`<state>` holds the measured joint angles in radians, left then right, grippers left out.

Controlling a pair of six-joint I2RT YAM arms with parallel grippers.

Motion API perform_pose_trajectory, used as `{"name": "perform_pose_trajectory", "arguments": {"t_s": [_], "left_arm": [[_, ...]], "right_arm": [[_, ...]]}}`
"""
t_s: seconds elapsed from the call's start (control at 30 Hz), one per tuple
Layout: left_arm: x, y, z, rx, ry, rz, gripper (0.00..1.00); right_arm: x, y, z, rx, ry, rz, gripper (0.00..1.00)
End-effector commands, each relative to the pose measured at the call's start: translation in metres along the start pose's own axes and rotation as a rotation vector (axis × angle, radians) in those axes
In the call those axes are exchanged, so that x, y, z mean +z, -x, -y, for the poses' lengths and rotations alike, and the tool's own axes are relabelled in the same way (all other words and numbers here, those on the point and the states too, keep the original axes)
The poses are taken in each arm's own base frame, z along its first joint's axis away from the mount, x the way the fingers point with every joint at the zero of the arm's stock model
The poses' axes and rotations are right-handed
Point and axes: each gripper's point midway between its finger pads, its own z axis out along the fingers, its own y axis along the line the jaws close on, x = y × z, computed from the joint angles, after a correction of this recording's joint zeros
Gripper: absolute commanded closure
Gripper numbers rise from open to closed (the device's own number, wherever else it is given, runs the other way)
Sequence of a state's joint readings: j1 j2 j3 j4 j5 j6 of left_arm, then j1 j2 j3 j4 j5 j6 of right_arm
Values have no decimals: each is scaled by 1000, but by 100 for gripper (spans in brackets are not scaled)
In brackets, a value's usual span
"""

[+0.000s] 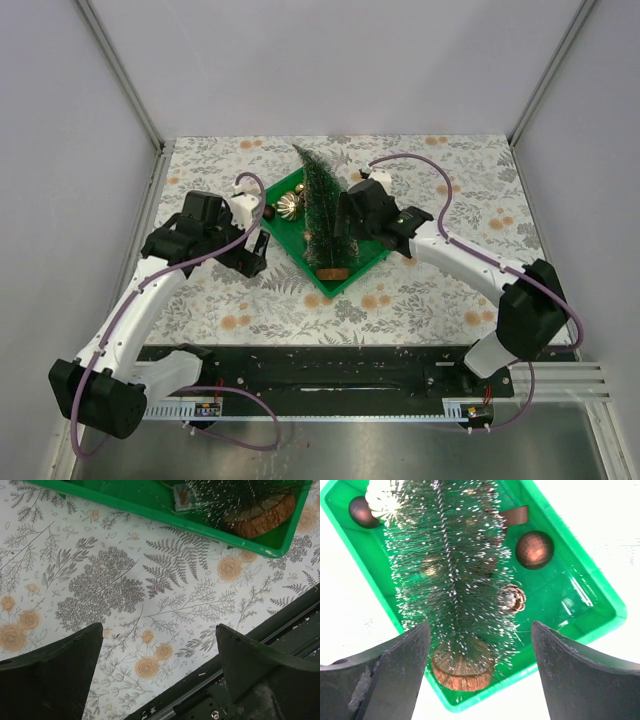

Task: Decorate the small christmas tree

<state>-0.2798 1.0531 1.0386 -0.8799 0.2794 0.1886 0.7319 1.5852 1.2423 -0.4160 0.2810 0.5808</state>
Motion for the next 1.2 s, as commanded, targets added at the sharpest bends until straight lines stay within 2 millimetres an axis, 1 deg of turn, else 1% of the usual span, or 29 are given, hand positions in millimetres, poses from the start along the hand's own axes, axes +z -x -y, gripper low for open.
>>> {"name": "perform_pose_trajectory", "arguments": {"t_s": [0.0, 0.07, 0.13, 0.2, 0.23, 0.33, 0.43, 0.57, 0.7, 0.8, 0.83, 0.97, 1.0, 1.03, 1.1, 1.17], "left_arm": [[13, 20, 4, -7, 18, 47, 1], [24, 20, 6, -11, 22, 26, 1], [31, 22, 6, -13, 23, 13, 1], [35, 25, 6, -10, 18, 7, 2], [36, 27, 7, -6, 13, 6, 2], [34, 32, 8, -1, 4, 17, 2], [33, 32, 11, -1, -8, 25, 1], [29, 31, 12, 9, -7, 23, 1], [25, 34, 12, 16, -4, 39, 1], [23, 37, 11, 15, 1, 42, 1], [22, 37, 11, 15, 2, 42, 1], [20, 40, 10, 17, 12, 47, 1], [18, 40, 9, 16, 16, 49, 1], [18, 40, 9, 16, 18, 46, 1], [15, 40, 9, 18, 23, 50, 1], [13, 39, 8, 22, 29, 51, 1]], "right_arm": [[-19, 18, 40, 43, -103, 68, 12], [-17, 16, 72, 80, -176, 63, 15], [-10, 14, 101, 93, -254, 60, 17], [0, 6, 121, 87, -313, 16, 18], [4, 2, 127, 92, -332, -11, 18], [18, -15, 135, 76, -364, -81, 18], [27, -27, 141, 66, -392, -123, 18], [29, -39, 149, 65, -421, -162, 19], [33, -43, 161, 79, -457, -170, 20], [44, -33, 172, 103, -477, -155, 20], [49, -27, 175, 116, -478, -146, 20], [74, -6, 191, 147, -510, -133, 22], [79, 4, 192, 161, -511, -122, 23], [84, 5, 195, 166, -518, -125, 23], [93, 24, 200, 185, -522, -92, 24], [99, 35, 202, 191, -517, -80, 24]]}}
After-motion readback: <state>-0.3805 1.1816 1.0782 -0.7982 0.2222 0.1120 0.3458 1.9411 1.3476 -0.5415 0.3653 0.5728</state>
